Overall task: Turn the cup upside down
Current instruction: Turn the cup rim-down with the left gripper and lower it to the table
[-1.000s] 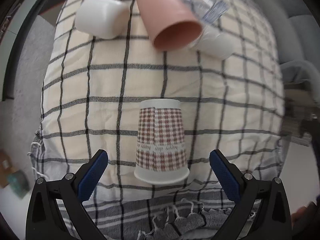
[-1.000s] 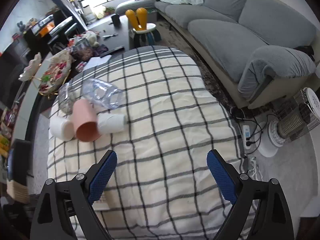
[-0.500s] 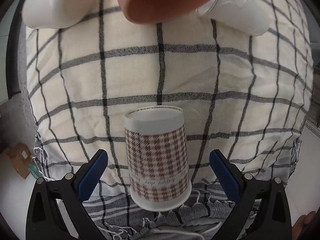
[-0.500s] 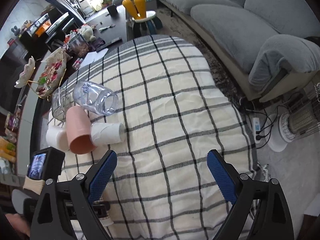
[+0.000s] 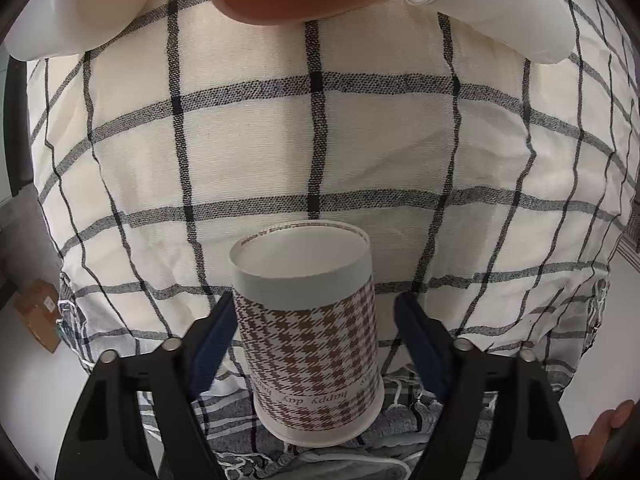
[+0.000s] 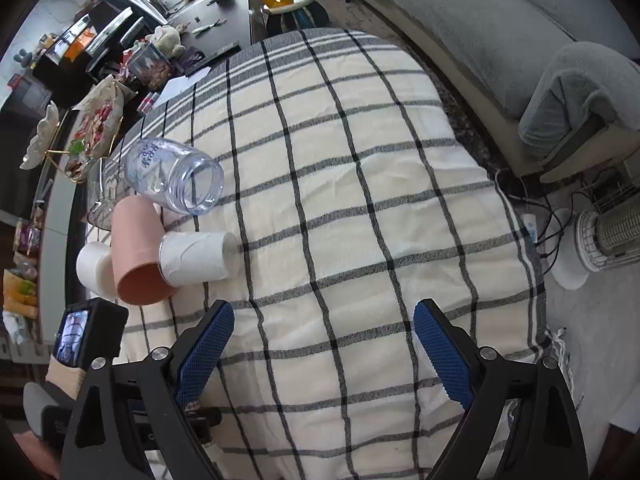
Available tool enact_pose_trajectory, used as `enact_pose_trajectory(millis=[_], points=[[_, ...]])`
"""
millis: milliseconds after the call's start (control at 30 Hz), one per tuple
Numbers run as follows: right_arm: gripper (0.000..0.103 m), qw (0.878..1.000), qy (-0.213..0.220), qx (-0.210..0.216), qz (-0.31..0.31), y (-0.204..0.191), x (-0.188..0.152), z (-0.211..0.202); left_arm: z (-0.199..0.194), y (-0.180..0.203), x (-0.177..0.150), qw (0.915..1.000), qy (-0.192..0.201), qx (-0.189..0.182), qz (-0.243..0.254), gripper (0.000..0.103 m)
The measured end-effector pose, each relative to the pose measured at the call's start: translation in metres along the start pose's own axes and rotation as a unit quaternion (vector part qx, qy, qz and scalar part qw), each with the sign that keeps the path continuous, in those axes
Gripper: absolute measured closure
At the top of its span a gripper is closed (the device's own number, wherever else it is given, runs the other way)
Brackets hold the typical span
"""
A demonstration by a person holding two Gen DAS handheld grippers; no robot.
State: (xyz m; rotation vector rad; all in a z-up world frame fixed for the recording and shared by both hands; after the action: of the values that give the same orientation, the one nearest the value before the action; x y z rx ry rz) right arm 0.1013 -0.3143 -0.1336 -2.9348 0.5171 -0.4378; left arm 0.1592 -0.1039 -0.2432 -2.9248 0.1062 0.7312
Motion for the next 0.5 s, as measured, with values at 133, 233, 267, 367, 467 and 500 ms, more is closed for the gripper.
enact_pose_trajectory(millis=[133,233,267,367,467,500], points=[[0.011,1.000,0.000,0.001,-0.003,-0.002,-0.001,0.000,-0.005,0.007,0.006,1.0000,0.003,0.000,0.003,0.041],[0.011,1.000,0.002,0.000,-0.004,-0.003,-0.001,-0.002,-0.009,0.011,0.000,1.0000,0.007,-0.003,0.003,0.043],[0.011,1.000,0.003,-0.001,-0.005,-0.003,-0.001,-0.003,-0.009,0.010,-0.001,0.9999,0.010,-0.004,0.004,0.043],[0.011,1.000,0.004,-0.002,-0.005,-0.003,-0.003,-0.005,-0.017,0.007,-0.009,0.9998,0.018,-0.006,0.005,0.043],[0.011,1.000,0.008,-0.002,-0.004,-0.002,-0.006,-0.010,-0.029,0.003,-0.019,0.9991,0.040,-0.006,0.012,0.043],[0.011,1.000,0.010,-0.002,-0.004,-0.002,-0.007,-0.012,-0.037,0.002,-0.024,0.9985,0.052,-0.006,0.014,0.043]])
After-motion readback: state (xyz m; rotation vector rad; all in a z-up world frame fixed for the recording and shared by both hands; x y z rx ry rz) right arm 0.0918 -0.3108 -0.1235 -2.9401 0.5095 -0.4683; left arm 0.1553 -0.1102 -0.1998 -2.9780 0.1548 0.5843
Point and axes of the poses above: each gripper's, at about its wrist camera, not at the fingertips, and z roughly the way its jaws point, y to its right, x to its top, the point moved 1 cm from there along z, roughly the way its jaws point, and after that the axes turned 11 degrees about -z, right-handed, at the moved point
